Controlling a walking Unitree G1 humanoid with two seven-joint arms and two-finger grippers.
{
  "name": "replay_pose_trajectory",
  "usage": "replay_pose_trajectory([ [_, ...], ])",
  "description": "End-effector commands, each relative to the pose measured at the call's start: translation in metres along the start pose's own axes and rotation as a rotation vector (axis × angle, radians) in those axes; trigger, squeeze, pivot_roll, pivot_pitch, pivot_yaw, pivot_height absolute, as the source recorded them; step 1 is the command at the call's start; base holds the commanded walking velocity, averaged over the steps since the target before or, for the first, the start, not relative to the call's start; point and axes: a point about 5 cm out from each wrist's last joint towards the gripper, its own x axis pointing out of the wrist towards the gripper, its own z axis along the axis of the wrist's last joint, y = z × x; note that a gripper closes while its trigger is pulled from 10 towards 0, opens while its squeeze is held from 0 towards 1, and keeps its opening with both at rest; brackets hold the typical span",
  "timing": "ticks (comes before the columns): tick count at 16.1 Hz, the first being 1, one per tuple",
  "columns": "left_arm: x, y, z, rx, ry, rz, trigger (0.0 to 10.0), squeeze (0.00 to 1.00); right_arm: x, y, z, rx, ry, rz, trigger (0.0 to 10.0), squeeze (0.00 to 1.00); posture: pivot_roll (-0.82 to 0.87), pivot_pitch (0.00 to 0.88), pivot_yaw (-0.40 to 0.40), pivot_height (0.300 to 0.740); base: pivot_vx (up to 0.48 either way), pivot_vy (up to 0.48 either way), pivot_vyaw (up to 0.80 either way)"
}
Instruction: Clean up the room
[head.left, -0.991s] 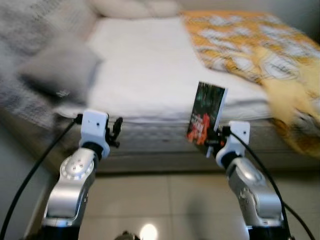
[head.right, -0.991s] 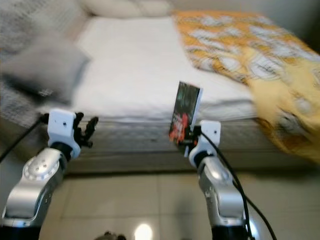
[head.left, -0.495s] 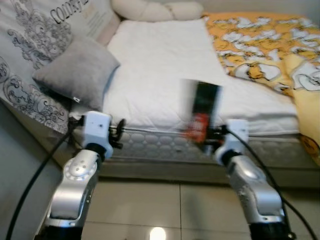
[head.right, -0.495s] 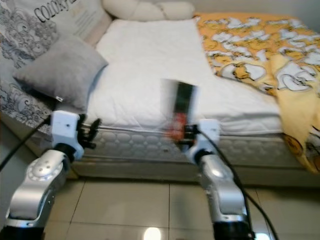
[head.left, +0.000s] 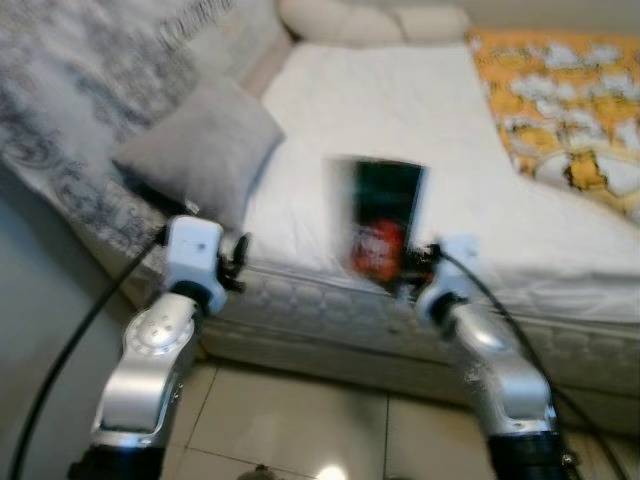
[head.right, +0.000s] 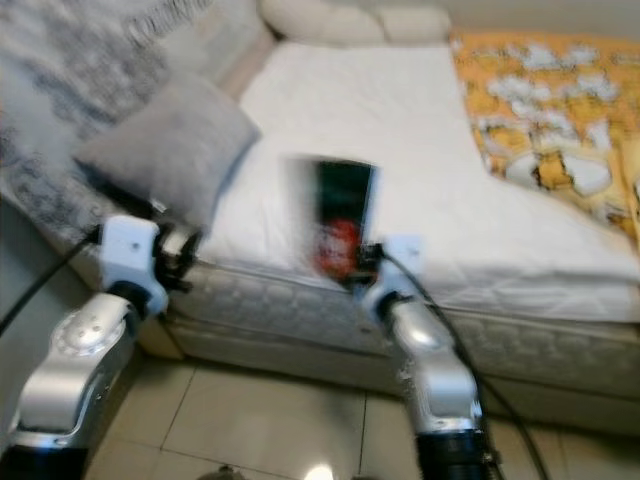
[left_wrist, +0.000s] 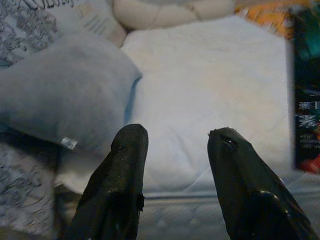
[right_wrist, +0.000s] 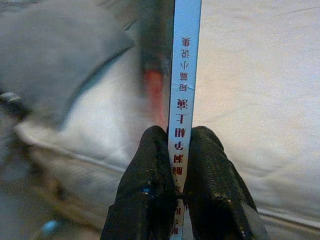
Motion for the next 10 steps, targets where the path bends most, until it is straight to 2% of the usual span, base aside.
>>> replay_pose_trajectory([
  [1,-0.0007,0.0066,0.0038,-0.011,-0.015,0.018,10.0,0.28,0.0017,0.0079,0.0114,-0.005,-0.065,0.025,10.0,0.00,-0.01,0.000,0.016,0.740,0.322,0.000,0.00],
  [5,-0.0031,0.0046,0.0022,-0.001,-0.014,0.012,10.0,0.29,-0.0009,0.0092,0.0103,-0.006,-0.065,0.033,10.0,0.00,-0.02,0.000,0.013,0.740,0.322,0.000,0.00],
  [10,-0.0018,0.0048,0.0007,-0.002,-0.009,0.016,10.0,0.29,0.0042,0.0100,0.0131,-0.015,-0.062,0.051,10.0,0.00,-0.01,0.000,0.003,0.740,0.322,0.000,0.00],
])
